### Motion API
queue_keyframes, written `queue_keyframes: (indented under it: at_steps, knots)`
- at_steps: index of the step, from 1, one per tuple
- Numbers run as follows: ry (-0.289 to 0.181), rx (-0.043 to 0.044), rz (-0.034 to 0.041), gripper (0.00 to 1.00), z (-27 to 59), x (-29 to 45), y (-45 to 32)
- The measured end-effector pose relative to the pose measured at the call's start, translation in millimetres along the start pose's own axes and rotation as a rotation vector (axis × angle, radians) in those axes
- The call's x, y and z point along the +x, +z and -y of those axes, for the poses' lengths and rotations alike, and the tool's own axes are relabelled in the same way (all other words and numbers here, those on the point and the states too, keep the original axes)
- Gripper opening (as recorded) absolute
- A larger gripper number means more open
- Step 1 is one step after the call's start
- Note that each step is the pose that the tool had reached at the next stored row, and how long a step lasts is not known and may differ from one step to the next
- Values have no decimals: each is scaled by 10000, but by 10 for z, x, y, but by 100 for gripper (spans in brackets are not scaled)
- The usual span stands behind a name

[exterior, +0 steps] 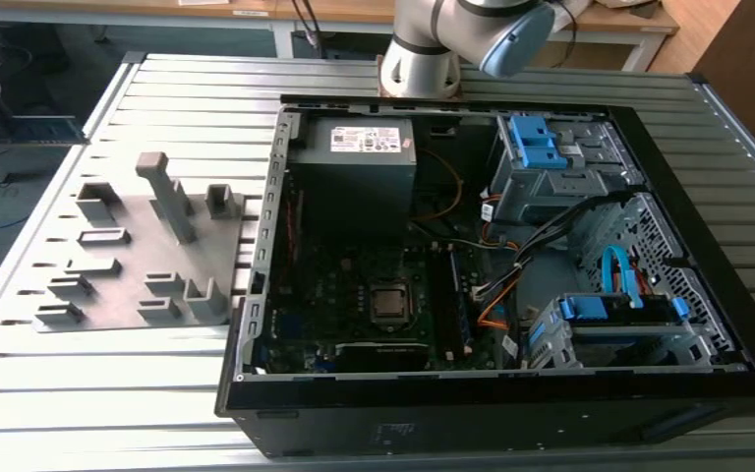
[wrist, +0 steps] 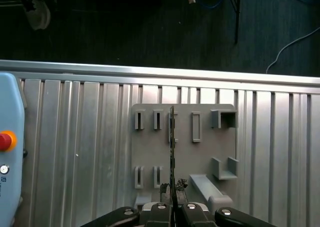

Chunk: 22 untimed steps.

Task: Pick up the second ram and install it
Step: 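Pick up the second ram and move it above second insertion slot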

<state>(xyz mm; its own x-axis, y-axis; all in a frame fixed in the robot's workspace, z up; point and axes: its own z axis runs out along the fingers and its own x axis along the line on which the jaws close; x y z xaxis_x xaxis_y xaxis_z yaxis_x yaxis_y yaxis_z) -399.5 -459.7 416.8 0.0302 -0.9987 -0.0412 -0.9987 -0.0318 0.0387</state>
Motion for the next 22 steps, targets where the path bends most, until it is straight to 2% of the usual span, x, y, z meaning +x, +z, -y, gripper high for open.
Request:
queue_keyframes:
  at_steps: [22]
  knots:
    - [0, 0, 0, 14, -14, -15, -375]
